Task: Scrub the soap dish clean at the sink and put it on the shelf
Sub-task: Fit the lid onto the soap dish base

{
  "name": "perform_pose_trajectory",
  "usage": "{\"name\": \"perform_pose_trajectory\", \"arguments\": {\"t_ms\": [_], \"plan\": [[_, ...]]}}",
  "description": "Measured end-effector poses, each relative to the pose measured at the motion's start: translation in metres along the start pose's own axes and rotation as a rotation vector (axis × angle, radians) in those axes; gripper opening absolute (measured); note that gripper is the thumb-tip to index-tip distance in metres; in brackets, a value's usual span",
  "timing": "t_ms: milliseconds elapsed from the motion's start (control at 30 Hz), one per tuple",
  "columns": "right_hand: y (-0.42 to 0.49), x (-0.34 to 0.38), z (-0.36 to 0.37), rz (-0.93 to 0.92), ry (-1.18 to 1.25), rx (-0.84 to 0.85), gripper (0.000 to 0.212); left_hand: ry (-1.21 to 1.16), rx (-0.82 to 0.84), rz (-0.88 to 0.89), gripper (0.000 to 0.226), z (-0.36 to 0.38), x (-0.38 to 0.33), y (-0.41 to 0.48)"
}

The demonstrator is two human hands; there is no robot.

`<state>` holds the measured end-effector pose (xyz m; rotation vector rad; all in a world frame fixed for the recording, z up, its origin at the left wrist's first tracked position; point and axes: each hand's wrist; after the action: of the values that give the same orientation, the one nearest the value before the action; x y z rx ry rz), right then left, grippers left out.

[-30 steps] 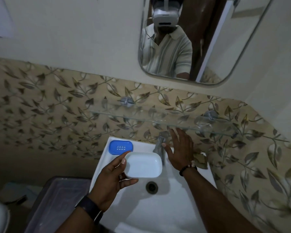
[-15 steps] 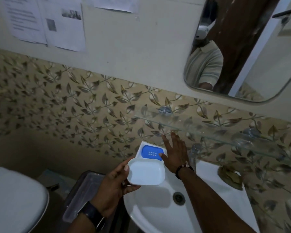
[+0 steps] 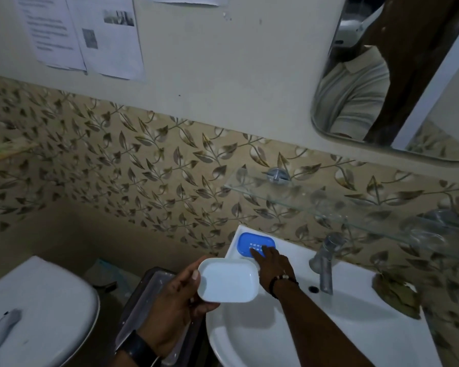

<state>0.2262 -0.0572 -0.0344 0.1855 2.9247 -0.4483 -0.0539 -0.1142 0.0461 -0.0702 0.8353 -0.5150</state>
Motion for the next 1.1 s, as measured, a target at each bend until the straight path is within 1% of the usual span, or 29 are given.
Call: {"name": "perform_pose_trajectory", "arguments": {"t_ms": [133, 333, 400, 533, 633, 700, 767, 867, 933, 1033, 1100], "plan": [[0.002, 0.005, 0.000, 0.030, -0.034, -0.100, 0.058, 0.043, 0.010, 0.038, 0.037, -0.002, -0.004, 0.006], [0.007, 0.011, 0.001, 0.076, -0.062, -0.157, 0.048, 0.047, 0.013, 0.055, 0.042, -0.010, -0.004, 0.014], [0.010, 0.011, 0.000, 0.083, -0.083, -0.172, 0.048, 0.046, 0.016, 0.060, 0.046, -0.012, -0.005, 0.015], [0.012, 0.012, 0.001, 0.086, -0.108, -0.211, 0.047, 0.040, 0.012, 0.074, 0.037, -0.017, -0.005, 0.015], [0.009, 0.008, 0.001, 0.079, -0.111, -0.264, 0.049, 0.047, 0.014, 0.074, 0.038, -0.019, -0.008, 0.014], [0.004, 0.004, -0.003, 0.078, -0.082, -0.355, 0.052, 0.049, 0.013, 0.074, 0.040, -0.020, -0.010, 0.014], [-0.003, 0.000, -0.013, 0.081, 0.001, -0.484, 0.054, 0.046, 0.007, 0.069, 0.042, -0.020, -0.009, 0.016], [-0.019, -0.002, -0.030, 0.101, 0.221, -0.706, 0.054, 0.040, -0.010, 0.058, 0.046, -0.019, -0.008, 0.019], [-0.032, -0.005, -0.045, 0.091, 0.364, -0.814, 0.052, 0.037, -0.021, 0.058, 0.048, -0.019, -0.006, 0.022], [-0.051, -0.010, -0.067, 0.044, 0.372, -0.989, 0.057, 0.020, -0.024, 0.059, 0.051, -0.016, -0.004, 0.026], [-0.065, -0.015, -0.080, 0.025, 0.423, -1.071, 0.057, 0.001, -0.022, 0.076, 0.052, -0.011, -0.002, 0.029]]}}
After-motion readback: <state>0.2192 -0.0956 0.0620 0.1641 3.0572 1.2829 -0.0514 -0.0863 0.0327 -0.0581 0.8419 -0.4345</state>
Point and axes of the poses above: each hand's wrist, its own y-axis towards the middle knuckle, its own z-axis out of the palm, x = y × z, and after that the axes turned 15 degrees about -y, right-handed
